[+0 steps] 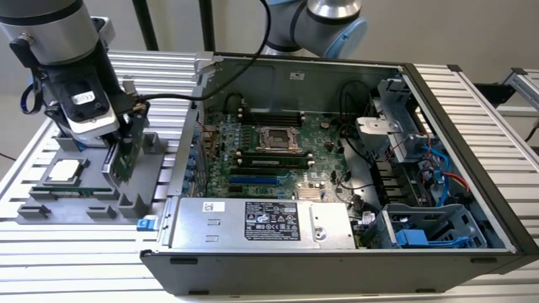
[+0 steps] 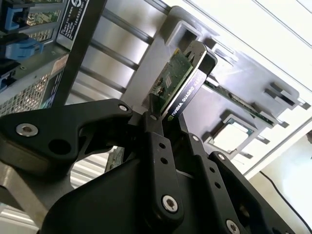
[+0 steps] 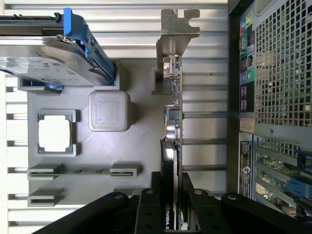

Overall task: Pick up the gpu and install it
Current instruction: 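Pick up the gpu and move the gpu toward the slot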

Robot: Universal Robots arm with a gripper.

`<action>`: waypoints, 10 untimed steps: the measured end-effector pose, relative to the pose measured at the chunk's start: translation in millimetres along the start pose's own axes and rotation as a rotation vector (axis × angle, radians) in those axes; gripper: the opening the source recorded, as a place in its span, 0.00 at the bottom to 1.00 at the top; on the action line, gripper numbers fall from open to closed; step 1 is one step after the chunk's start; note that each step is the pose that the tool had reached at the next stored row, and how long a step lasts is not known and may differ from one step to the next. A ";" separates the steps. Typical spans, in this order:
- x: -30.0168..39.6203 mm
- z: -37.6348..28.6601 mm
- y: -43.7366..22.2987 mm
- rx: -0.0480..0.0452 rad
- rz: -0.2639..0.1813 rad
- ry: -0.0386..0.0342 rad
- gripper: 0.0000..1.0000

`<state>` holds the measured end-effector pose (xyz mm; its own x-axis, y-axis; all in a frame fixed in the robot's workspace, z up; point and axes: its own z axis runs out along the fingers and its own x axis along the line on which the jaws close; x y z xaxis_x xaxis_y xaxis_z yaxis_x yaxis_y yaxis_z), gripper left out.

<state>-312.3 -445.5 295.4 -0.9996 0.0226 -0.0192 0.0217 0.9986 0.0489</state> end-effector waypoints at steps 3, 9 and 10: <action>0.0 -2.0 0.1 0.0000 0.000 0.0000 0.00; -0.1 -6.0 0.3 -0.0001 0.000 -0.0001 0.00; -0.1 -6.7 0.3 0.0000 0.000 0.0000 0.00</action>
<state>-312.3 -445.5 302.0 -0.9996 0.0226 -0.0192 0.0217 0.9986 0.0489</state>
